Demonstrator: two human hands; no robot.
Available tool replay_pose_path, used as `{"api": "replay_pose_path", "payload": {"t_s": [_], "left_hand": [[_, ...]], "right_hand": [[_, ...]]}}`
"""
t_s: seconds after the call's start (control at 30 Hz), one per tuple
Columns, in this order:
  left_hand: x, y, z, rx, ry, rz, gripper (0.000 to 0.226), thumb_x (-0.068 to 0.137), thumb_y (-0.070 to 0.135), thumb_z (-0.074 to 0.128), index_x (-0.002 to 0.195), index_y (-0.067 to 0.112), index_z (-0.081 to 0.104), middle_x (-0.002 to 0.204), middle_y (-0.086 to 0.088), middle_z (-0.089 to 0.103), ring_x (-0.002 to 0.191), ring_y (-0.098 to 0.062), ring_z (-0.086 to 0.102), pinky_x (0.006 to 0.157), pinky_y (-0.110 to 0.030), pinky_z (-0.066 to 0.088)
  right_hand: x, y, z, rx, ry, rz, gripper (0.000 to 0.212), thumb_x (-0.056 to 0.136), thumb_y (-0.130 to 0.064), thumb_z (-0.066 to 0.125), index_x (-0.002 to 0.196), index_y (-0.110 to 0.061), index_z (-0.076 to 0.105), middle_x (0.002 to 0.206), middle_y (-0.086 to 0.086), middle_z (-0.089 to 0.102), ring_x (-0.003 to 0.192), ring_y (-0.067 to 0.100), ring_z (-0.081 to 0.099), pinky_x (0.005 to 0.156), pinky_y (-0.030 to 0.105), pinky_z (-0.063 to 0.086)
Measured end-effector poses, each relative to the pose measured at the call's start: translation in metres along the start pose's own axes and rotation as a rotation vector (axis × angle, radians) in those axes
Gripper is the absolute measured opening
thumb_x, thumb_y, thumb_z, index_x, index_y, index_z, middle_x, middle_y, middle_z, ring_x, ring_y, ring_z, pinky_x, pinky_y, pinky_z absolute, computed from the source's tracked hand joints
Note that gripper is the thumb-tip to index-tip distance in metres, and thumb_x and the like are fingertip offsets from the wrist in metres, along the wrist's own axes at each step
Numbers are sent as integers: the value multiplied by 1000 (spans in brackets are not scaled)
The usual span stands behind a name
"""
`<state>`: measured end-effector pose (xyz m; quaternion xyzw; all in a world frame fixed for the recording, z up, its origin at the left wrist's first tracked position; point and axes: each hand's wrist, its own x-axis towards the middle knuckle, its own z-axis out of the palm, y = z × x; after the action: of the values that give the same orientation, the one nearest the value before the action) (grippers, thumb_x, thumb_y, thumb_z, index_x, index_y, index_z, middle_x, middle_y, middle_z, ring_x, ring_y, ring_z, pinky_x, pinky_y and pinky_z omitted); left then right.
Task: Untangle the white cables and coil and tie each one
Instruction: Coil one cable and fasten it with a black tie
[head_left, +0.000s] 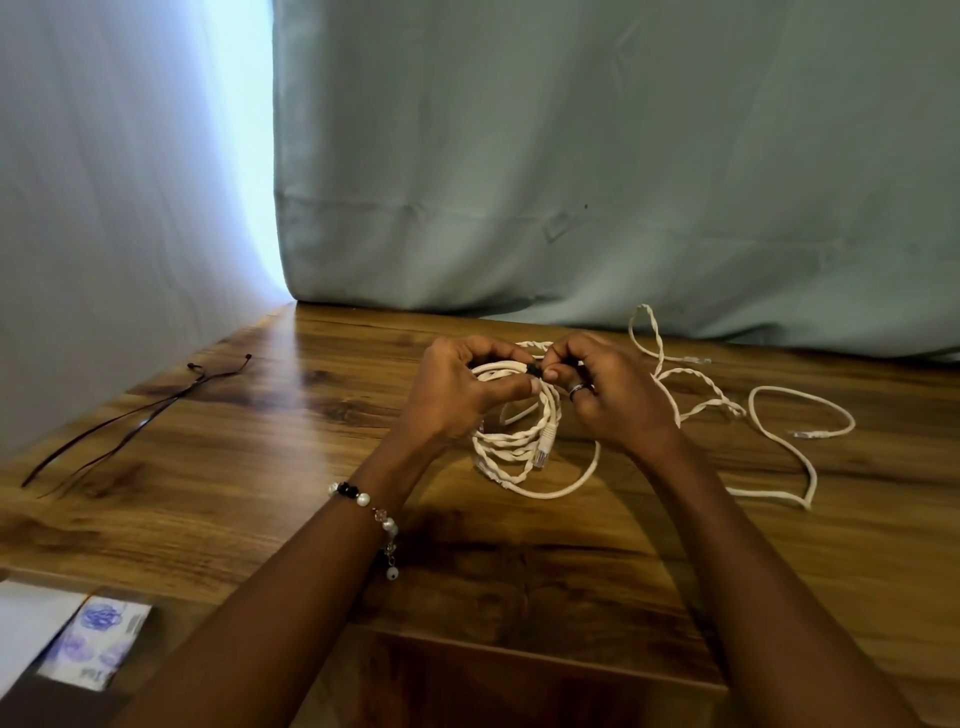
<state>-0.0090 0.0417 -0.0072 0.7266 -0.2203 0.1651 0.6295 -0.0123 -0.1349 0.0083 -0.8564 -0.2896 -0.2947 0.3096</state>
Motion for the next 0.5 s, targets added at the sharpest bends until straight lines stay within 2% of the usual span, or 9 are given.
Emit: {"api": "replay_pose_path", "payload": {"t_s": [0.07, 0.13, 0.27, 0.4, 0.5], "left_hand": [[0, 1, 0, -14, 13, 0, 28, 68, 3, 83, 94, 6, 73, 89, -10, 75, 85, -28, 72, 80, -45, 59], [0, 1, 1, -21, 2, 1, 32, 68, 2, 83, 97, 7, 71, 90, -9, 75, 85, -26, 72, 79, -41, 59], [1, 2, 2, -76, 19, -38, 43, 67, 0, 82, 107, 9, 65, 93, -12, 74, 86, -24, 72, 78, -34, 59], [1, 1, 2, -52, 30, -7, 36, 67, 2, 83, 100, 9, 69, 90, -8, 75, 84, -22, 73, 75, -32, 58], [-1, 1, 3, 7, 40, 42, 32, 68, 5, 83, 98, 6, 72, 91, -6, 75, 85, -19, 72, 78, -33, 58]], "right_hand": [[1, -1, 3, 25, 28, 24, 14, 83, 5, 61, 85, -8, 64, 84, -4, 58, 74, 2, 51, 62, 5, 36], [1, 0, 5, 116, 34, 108, 12, 86, 1, 61, 87, -11, 65, 86, -3, 63, 79, 10, 57, 67, 14, 44], [4, -1, 3, 452, 35, 301, 14, 85, -1, 66, 86, -14, 66, 84, -2, 67, 81, 11, 64, 74, 23, 55], [4, -1, 2, 688, 89, 432, 14, 78, 1, 72, 87, -9, 68, 78, 5, 70, 72, 13, 67, 69, 26, 58], [3, -1, 3, 796, 91, 471, 14, 74, 0, 73, 86, -4, 70, 82, 12, 72, 74, 21, 69, 72, 33, 59]]}}
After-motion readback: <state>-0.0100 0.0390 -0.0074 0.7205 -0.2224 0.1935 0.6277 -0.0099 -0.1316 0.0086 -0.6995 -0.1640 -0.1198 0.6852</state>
